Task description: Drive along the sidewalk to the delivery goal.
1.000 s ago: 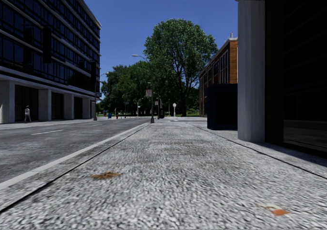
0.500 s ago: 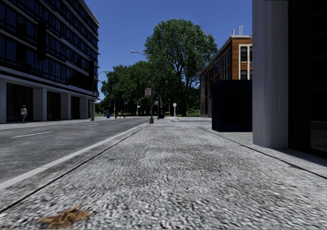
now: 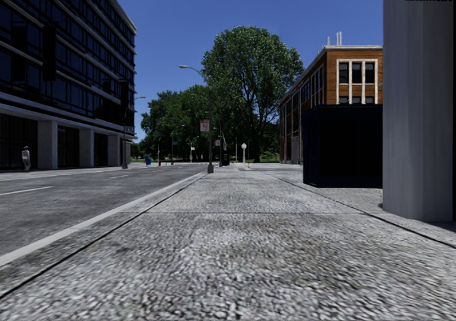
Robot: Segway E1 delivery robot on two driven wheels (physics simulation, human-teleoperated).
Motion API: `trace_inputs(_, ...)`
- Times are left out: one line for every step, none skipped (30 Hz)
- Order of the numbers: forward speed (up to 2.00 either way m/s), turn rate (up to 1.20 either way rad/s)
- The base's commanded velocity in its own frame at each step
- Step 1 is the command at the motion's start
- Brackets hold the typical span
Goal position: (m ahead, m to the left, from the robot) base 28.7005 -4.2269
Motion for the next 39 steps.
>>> trace_inputs(2.0,0.0)
trace_inputs(2.0,0.0)
trace_inputs(2.0,0.0)
trace_inputs(2.0,0.0)
trace_inputs(2.0,0.0)
trace_inputs(2.0,0.0)
trace_inputs(2.0,0.0)
trace_inputs(2.0,0.0)
trace_inputs(2.0,0.0)
trace_inputs(2.0,0.0)
trace_inputs(2.0,0.0)
trace_inputs(2.0,0.0)
trace_inputs(2.0,0.0)
trace_inputs(2.0,0.0)
trace_inputs(2.0,0.0)
trace_inputs(2.0,0.0)
trace_inputs(2.0,0.0)
trace_inputs(2.0,0.0)
trace_inputs(2.0,0.0)
trace_inputs(2.0,0.0)
trace_inputs(2.0,0.0)
trace_inputs(2.0,0.0)
trace_inputs(2.0,0.0)
trace_inputs(2.0,0.0)
trace_inputs(2.0,0.0)
trace_inputs(2.0,0.0)
trace_inputs(2.0,0.0)
trace_inputs(2.0,0.0)
trace_inputs(2.0,0.0)
trace_inputs(2.0,0.0)
trace_inputs(2.0,0.0)
trace_inputs(2.0,0.0)
trace_inputs(2.0,0.0)
trace_inputs(2.0,0.0)
trace_inputs(2.0,0.0)
trace_inputs(2.0,0.0)
trace_inputs(2.0,0.0)
trace_inputs(2.0,0.0)
trace_inputs(2.0,0.0)
